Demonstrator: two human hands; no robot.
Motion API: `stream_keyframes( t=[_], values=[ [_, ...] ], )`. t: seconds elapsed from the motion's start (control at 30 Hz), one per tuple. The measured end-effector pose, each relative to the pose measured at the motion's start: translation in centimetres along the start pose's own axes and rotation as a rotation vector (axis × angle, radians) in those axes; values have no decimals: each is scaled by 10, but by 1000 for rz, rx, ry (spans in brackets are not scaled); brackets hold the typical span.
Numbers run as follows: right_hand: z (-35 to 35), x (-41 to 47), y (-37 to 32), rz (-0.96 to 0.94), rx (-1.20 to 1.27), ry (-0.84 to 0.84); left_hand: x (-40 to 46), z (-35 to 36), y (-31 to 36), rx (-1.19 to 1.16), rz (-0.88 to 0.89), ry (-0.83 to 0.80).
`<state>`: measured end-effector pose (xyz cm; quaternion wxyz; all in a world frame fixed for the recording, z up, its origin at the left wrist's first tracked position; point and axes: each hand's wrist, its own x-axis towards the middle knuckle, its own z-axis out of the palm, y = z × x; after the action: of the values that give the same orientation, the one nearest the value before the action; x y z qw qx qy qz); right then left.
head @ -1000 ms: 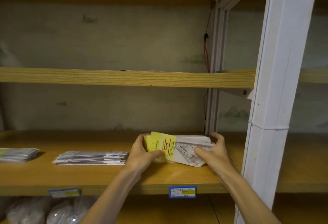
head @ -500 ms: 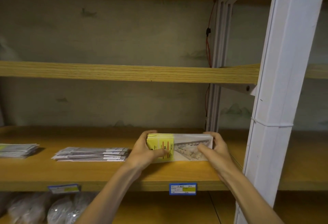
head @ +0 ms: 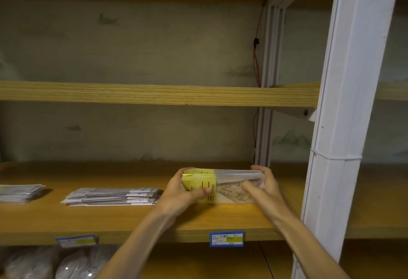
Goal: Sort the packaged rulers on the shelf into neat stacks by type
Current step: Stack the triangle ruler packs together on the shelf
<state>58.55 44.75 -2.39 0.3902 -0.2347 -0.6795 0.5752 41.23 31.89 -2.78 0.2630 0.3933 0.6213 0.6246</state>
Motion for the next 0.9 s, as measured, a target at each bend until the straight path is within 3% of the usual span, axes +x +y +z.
stream_keyframes(
  t=[0.13, 0.3, 0.57, 0.9],
  values=[
    [-1, 1, 1, -8, 12, 79, 1, 0, 0, -8, -14, 67],
    [0, 1, 1, 0, -17, 32, 0, 3, 1, -11, -30, -14],
    [1, 3, 3, -3, 11, 57, -2, 4, 5, -26, -35, 53],
    [-1, 2, 5, -19, -37, 38, -7, 5, 7, 23, 92, 163]
  ],
)
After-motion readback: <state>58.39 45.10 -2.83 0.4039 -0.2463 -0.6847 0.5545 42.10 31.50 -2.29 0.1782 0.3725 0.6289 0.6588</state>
